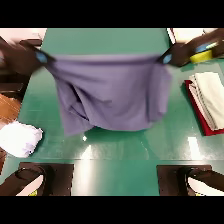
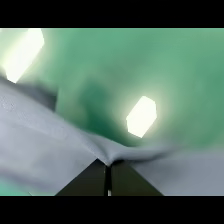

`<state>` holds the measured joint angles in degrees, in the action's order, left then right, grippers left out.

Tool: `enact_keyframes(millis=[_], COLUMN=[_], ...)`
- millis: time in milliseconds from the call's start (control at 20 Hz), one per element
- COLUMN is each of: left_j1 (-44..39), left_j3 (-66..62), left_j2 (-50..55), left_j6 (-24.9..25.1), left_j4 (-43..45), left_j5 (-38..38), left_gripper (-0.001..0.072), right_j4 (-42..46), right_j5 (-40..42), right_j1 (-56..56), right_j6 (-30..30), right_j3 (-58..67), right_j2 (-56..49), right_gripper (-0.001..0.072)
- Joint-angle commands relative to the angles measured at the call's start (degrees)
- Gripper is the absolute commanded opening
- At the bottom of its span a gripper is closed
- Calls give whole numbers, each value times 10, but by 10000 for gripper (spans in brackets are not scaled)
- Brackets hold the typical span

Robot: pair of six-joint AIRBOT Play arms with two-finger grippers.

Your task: Fold the shirts.

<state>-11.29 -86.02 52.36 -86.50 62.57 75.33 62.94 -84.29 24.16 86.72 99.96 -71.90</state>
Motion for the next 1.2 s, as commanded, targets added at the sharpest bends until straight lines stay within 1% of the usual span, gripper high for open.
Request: enact_keyframes(millis=[0, 150, 250, 400, 450, 500, 550, 600, 700, 800, 900, 1050, 1150], left_j1=[-5, -35, -67, -101, -104, -104, -104, -104, -97, -62, -10, 51, 68], left_j3=[174, 330, 407, 453, 452, 450, 446, 438, 397, 330, 266, 217, 216], left_j2=[13, 13, 13, 13, 13, 13, 13, 13, 13, 14, 29, 91, 149], left_j6=[21, 30, 30, 30, 30, 30, 30, 30, 30, 30, 30, 30, 35], left_j4=[18, 17, 14, -10, -19, -32, -42, -45, -23, 26, 69, 80, 62], left_j5=[13, -18, -54, -89, -99, -113, -128, -139, -147, -156, -169, -168, -160], left_gripper=[24, 24, 25, 28, 64, 322, 504, 500, 501, 500, 500, 500, 500], right_j4=[62, 57, 56, 56, 56, 56, 56, 56, 56, 56, 56, 56, 56], right_j5=[-15, 49, 65, 69, 71, 75, 78, 82, 83, 83, 83, 83, 83], right_j1=[53, 81, 89, 90, 90, 90, 90, 90, 90, 90, 90, 90, 90], right_j6=[5, 5, 5, 5, 5, 5, 5, 5, 5, 5, 5, 5, 5], right_j3=[-95, -212, -251, -276, -277, -277, -276, -275, -276, -276, -276, -276, -276], right_j2=[-54, -57, -57, -57, -57, -57, -57, -57, -57, -57, -57, -57, -57], right_gripper=[16, 16, 16, 16, 16, 16, 16, 16, 17, 16, 16, 16, 17])
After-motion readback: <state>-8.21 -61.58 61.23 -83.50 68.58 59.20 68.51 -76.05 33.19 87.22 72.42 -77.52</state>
